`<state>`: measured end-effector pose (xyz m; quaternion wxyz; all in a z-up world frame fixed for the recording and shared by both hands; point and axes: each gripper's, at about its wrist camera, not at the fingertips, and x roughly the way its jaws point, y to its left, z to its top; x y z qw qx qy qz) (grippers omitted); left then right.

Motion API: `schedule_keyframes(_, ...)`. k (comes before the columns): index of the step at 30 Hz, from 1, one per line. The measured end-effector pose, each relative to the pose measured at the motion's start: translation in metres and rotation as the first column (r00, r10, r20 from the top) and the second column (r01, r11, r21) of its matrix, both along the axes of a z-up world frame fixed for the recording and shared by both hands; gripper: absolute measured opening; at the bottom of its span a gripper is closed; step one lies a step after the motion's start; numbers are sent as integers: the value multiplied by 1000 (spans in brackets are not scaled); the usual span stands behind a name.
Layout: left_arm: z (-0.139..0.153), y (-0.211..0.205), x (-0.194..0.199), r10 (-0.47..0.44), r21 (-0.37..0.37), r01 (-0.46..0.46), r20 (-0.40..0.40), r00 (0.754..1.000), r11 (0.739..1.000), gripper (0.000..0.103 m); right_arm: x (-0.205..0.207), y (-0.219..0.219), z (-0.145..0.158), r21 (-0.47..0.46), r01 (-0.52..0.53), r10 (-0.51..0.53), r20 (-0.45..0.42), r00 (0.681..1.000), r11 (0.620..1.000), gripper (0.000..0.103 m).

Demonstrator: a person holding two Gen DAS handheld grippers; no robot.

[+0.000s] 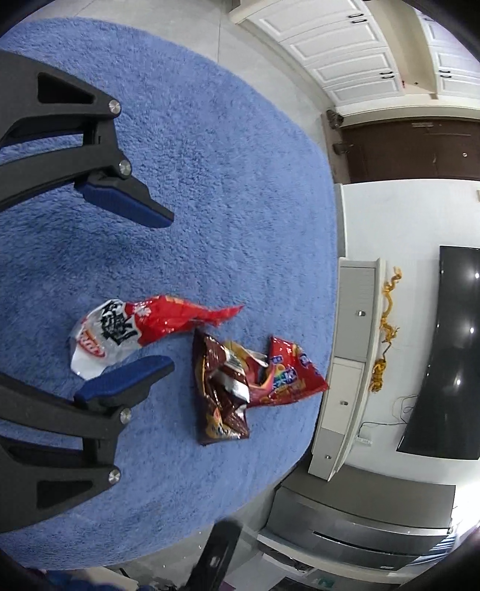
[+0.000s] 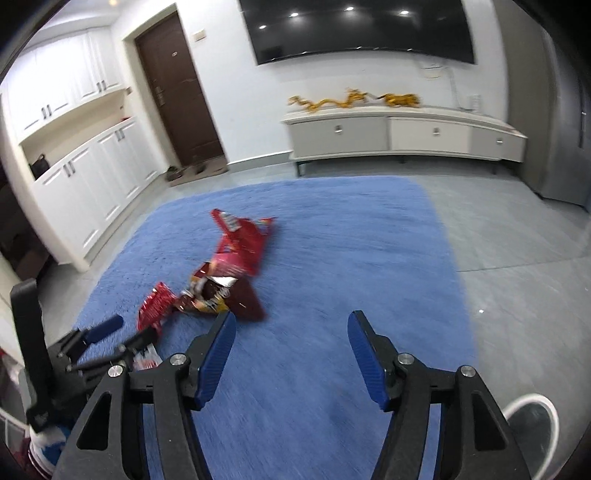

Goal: Collect trash
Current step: 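Grasp the red-and-white chip bag with the left tool while the right tool grasps the brown wrapper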

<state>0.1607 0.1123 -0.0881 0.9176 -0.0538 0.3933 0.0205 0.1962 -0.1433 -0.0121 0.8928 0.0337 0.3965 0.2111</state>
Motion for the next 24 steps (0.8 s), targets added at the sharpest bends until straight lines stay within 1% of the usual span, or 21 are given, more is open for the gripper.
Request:
schedule_keyframes(2, -3, 0, 2, -14, -22, 13, -18, 1000, 1000, 62, 12, 8, -7, 21, -14, 15, -20, 1000, 1000, 65)
schedule_keyframes(4, -6, 3, 7, -23, -35, 22, -36, 999, 999, 58, 25, 20, -18, 54, -29, 32, -40, 999, 998, 67)
schedule_keyframes(8, -9, 4, 12, -39, -57, 36, -54, 998, 998, 55, 38, 31, -33, 130, -50, 60, -70, 996, 990, 71)
schedule_keyframes(9, -10, 5, 12, -41, -56, 38, -54, 998, 998, 55, 39, 33, -35, 134, -54, 64, -72, 995, 989, 71)
schedule_keyframes(11, -10, 3, 12, -50, -55, 47, -54, 997, 997, 51, 41, 40, -40, 133, -69, 80, -79, 994, 989, 71)
schedule_keyframes(12, -10, 3, 12, -52, -53, 49, -54, 997, 997, 50, 41, 41, -41, 133, -76, 87, -82, 993, 988, 71)
schedule_keyframes(14, -11, 2, 13, -58, -55, 55, -52, 997, 997, 43, 39, 46, -43, 126, -94, 106, -89, 990, 988, 71)
schedule_keyframes(15, -11, 2, 12, -60, -54, 57, -51, 997, 997, 42, 37, 47, -43, 119, -104, 114, -86, 990, 987, 69)
schedule_keyframes(16, -10, 1, 11, -62, -55, 59, -50, 997, 997, 38, 34, 47, -43, 114, -109, 119, -82, 989, 987, 62)
schedule_keyframes(17, -10, 1, 10, -63, -56, 60, -50, 997, 997, 34, 30, 47, -43, 107, -118, 127, -81, 989, 987, 49)
schedule_keyframes(18, -10, 0, 9, -66, -58, 63, -50, 997, 996, 32, 28, 46, -43, 108, -120, 129, -82, 988, 987, 45)
schedule_keyframes(19, -9, 0, 7, -67, -61, 64, -49, 997, 996, 29, 26, 44, -43, 111, -122, 131, -82, 988, 986, 38)
schedule_keyframes(20, -9, 0, 5, -67, -63, 64, -49, 997, 996, 28, 21, 41, -41, 110, -127, 136, -77, 988, 986, 33)
schedule_keyframes(21, -8, 1, 4, -65, -66, 61, -49, 997, 996, 26, 18, 41, -40, 101, -130, 137, -71, 988, 986, 33)
schedule_keyframes(22, -8, 2, 1, -60, -72, 57, -47, 997, 996, 23, 12, 40, -39, 89, -136, 142, -63, 988, 987, 30)
schedule_keyframes(24, -7, 4, -3, -54, -81, 50, -47, 997, 996, 23, 3, 36, -37, 74, -140, 144, -53, 988, 987, 28)
